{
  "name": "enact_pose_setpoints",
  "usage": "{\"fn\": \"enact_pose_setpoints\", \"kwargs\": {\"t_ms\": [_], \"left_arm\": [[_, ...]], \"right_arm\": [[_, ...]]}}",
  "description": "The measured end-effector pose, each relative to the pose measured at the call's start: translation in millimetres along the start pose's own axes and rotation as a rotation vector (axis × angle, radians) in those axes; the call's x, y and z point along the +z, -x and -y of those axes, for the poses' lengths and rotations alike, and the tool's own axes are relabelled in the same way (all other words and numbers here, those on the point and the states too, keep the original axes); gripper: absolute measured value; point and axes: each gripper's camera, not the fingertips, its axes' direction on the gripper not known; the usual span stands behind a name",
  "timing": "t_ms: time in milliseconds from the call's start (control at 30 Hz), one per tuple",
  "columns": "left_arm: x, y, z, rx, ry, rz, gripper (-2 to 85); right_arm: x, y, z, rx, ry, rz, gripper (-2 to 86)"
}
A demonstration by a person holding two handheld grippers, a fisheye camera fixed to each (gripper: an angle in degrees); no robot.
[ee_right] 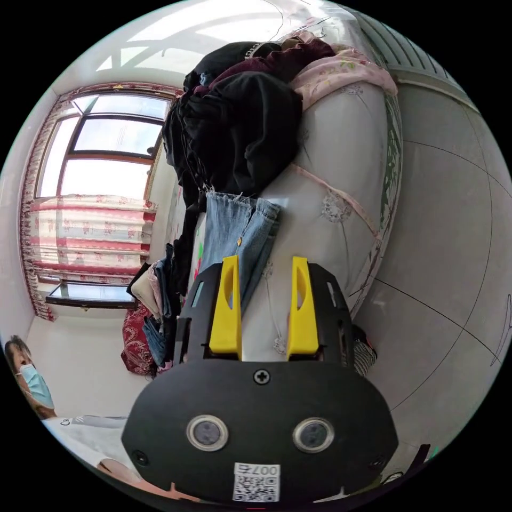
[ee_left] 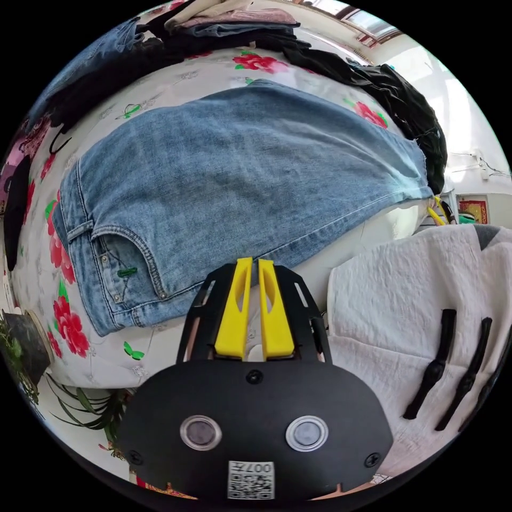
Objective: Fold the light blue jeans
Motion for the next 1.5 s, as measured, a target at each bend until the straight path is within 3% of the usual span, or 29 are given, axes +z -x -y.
{"fn": "enact_pose_setpoints", "kwargs": {"t_ms": [67,167,233,333,467,633,733,833,900,1000,1133,1200,1300,1500], "left_arm": [[-3,12,-4,-0.043,0.02,-0.034,-0.5],[-14,30,-18,-0.096,0.044,0.016,-0.8],[-21,43,-30,-0.122,0.022,0.02,-0.8],[-32,71,-52,-0.238,-0.052,-0.066,-0.6],[-40,105,-93,-0.464,-0.176,-0.209,1.8],[-39,140,-148,-0.692,-0.302,-0.372,6.0],[-39,162,-184,-0.831,-0.401,-0.464,8.7],[-40,182,-219,-0.933,-0.547,-0.542,12.5],[-40,200,-241,-0.994,-0.655,-0.564,14.2],[-33,222,-256,-1.033,-0.75,-0.633,15.4],[-21,245,-260,-1.032,-0.788,-0.688,13.7],[-18,257,-260,-1.024,-0.79,-0.714,11.7],[-13,267,-267,-1.033,-0.766,-0.711,7.3],[-3,276,-286,-0.993,-0.829,-0.793,3.9]], "right_arm": [[1,3,-2,0.018,-0.024,-0.026,10.5],[-7,8,-10,0.038,-0.093,0.177,10.9],[-6,14,-13,0.051,-0.11,0.179,10.9],[4,21,-17,0.034,-0.094,0.031,9.5],[12,24,-18,0.144,-0.16,0.215,6.9],[39,90,-6,0.118,-0.088,0.121,1.7],[45,178,-6,-0.148,-0.046,0.209,0.5],[57,302,-38,-0.576,0.089,0.193,0.2],[72,391,-98,-0.93,0.219,0.186,0.2],[105,461,-191,-1.253,0.422,0.224,0.6],[187,477,-298,-1.382,0.773,0.143,2.2],[244,463,-355,-1.376,0.994,-0.021,3.7],[268,459,-390,-1.364,1.049,-0.137,5.0],[242,477,-374,-1.226,0.934,-0.114,6.2]]}}
